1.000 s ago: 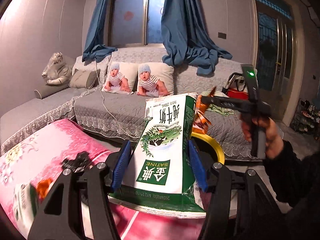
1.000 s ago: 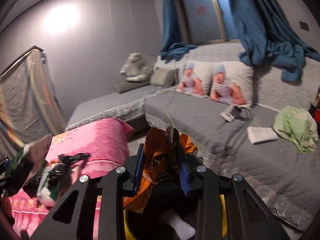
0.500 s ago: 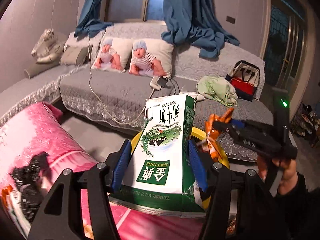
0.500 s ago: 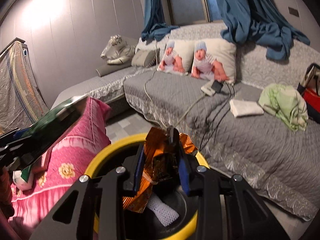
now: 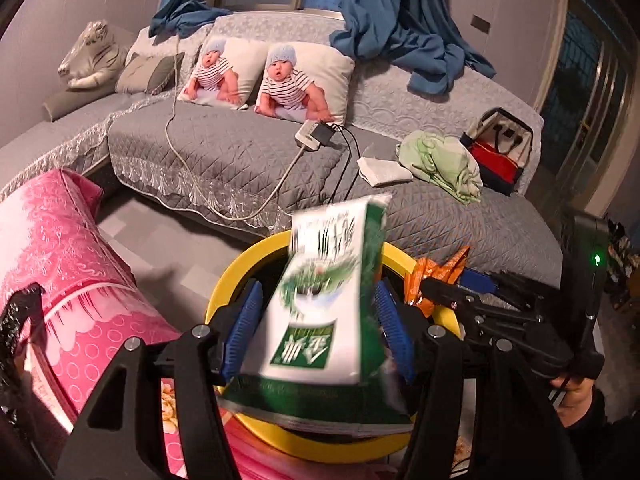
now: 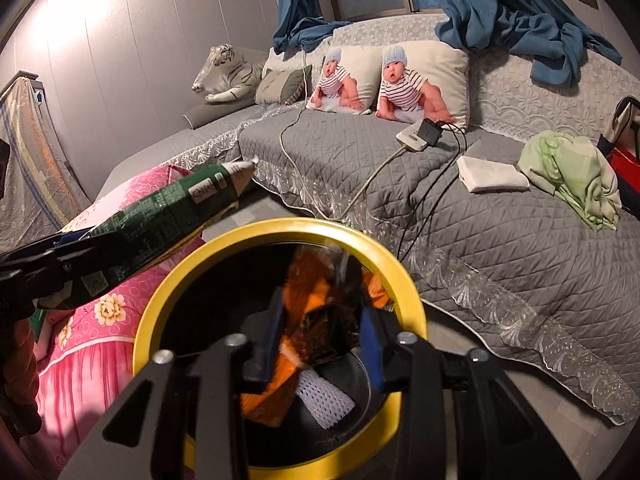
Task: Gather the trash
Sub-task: 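Carry carton and wrapper to the yellow bin and release both into it, then grasp the white tissue pack with the left tool while the right tool grasps a black bag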
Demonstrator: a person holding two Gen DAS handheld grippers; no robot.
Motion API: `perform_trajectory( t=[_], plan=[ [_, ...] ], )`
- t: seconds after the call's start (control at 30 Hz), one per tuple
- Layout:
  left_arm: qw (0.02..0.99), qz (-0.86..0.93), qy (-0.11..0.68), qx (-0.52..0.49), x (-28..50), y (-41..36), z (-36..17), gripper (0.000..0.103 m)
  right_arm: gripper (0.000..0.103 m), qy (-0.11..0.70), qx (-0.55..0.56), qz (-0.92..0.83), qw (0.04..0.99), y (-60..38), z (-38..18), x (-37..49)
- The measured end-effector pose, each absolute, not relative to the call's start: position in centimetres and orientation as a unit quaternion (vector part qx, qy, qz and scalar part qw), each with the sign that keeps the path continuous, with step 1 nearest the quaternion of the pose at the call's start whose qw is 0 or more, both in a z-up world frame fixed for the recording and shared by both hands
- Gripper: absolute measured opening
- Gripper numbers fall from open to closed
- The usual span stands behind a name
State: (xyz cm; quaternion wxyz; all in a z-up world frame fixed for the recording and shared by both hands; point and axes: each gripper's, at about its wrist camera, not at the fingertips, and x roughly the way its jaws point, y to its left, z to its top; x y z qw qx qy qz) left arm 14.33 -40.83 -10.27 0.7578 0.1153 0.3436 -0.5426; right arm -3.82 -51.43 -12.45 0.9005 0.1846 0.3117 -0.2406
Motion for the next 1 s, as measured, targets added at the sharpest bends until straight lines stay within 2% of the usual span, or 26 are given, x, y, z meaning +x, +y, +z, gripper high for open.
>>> perform_trajectory(
  t=[0.07, 0.23, 0.3, 0.33, 0.37, 0.43, 0.57, 0.8, 1.0],
  plan=[
    [0.761, -0.536, 0.353, 0.098, 14.8, -40.6, -10.3, 0.074, 0.057, 0.304, 0.19, -0.246, 0.901, -51.6, -12.2, -4.2],
    [0.781, -0.51, 0.356, 0.055, 15.9, -38.4, -10.1, 0.093, 0.059, 0.281, 0.19, -0.268, 0.902, -51.9, -10.8, -5.5],
    [0.796, -0.494, 0.347, 0.043, 16.1, -37.3, -9.5, 0.093, 0.061, 0.264, 0.194, -0.272, 0.905, -51.8, -10.0, -6.2],
    [0.804, -0.487, 0.339, 0.033, 16.1, -36.5, -9.0, 0.093, 0.065, 0.254, 0.199, -0.27, 0.907, -51.8, -9.7, -6.5],
    [0.809, -0.484, 0.332, 0.023, 16.2, -35.7, -8.4, 0.094, 0.074, 0.242, 0.205, -0.266, 0.911, -51.7, -9.2, -6.7],
    [0.822, -0.479, 0.309, 0.0, 16.0, -33.4, -6.8, 0.094, 0.083, 0.222, 0.214, -0.25, 0.918, -51.4, -8.6, -6.9],
    [0.851, -0.458, 0.255, -0.036, 15.9, -28.0, -3.2, 0.095, 0.094, 0.192, 0.211, -0.185, 0.94, -49.4, -6.6, -5.6],
    [0.915, -0.369, 0.159, -0.038, 16.3, -15.0, 1.6, 0.095, 0.095, 0.181, 0.175, -0.083, 0.964, -44.1, -3.6, -1.1],
    [0.958, -0.243, 0.148, 0.032, 18.1, -5.5, 0.6, 0.095, 0.095, 0.225, 0.12, 0.01, 0.967, -37.6, -2.8, 4.9]
  ],
)
